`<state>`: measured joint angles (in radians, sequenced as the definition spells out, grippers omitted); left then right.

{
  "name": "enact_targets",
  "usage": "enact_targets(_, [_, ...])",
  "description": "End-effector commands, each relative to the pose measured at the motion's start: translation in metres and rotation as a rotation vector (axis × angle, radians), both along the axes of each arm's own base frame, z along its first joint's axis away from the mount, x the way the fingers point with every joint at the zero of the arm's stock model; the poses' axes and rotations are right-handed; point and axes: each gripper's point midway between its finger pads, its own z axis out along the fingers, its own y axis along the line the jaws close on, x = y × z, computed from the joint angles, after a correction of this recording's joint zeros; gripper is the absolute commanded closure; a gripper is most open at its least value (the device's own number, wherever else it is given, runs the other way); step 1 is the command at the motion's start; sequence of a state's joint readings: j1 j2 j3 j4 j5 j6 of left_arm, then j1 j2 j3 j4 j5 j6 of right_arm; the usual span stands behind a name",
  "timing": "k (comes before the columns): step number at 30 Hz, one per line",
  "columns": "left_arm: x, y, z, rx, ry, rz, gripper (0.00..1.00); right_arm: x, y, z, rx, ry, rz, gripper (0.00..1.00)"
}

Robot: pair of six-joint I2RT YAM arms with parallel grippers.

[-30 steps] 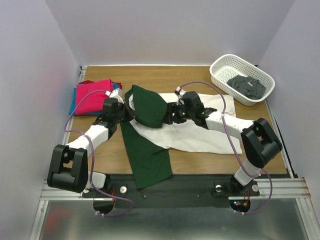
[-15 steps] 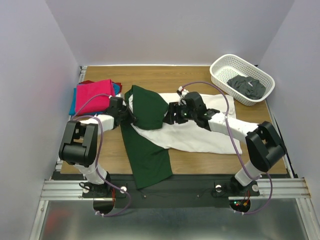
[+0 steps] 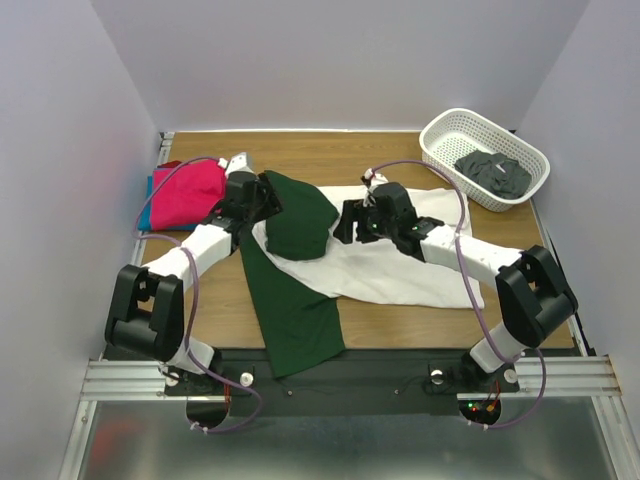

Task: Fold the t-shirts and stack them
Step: Fold the tshirt

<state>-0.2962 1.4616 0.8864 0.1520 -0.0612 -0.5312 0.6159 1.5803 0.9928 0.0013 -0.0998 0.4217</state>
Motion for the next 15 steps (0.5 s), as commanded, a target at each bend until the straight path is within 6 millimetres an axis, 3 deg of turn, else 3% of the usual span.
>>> enact_targets(1, [0.020,-0.035,0.025,0.015,-0.087,-0.070,0.32,0.032,-0.045,-0.001,-0.059,-0.044,-0.137,0.23])
enact_targets(4, [0.036,-0.055,0.012,0.001,-0.068,-0.114,0.32,0.049,-0.081,-0.005,-0.084,-0.046,-0.221,0.22])
enact_targets(5, [0.040,-0.059,-0.006,0.005,-0.032,-0.119,0.32,0.052,-0.089,-0.007,-0.097,-0.048,-0.231,0.22])
enact_targets(7, [0.053,-0.066,-0.009,0.003,-0.030,-0.134,0.31,0.063,-0.113,-0.016,-0.115,-0.032,-0.283,0.22])
enact_targets(8, [0.059,-0.068,-0.029,0.018,0.005,-0.136,0.31,0.067,-0.121,-0.020,-0.123,-0.024,-0.301,0.22])
enact_targets(9, [0.068,-0.072,-0.026,0.016,-0.002,-0.134,0.31,0.076,-0.138,-0.021,-0.142,-0.027,-0.354,0.22])
enact_targets(15, [0.089,-0.073,-0.072,0.034,0.097,-0.132,0.31,0.102,-0.170,-0.048,-0.211,0.009,-0.439,0.22])
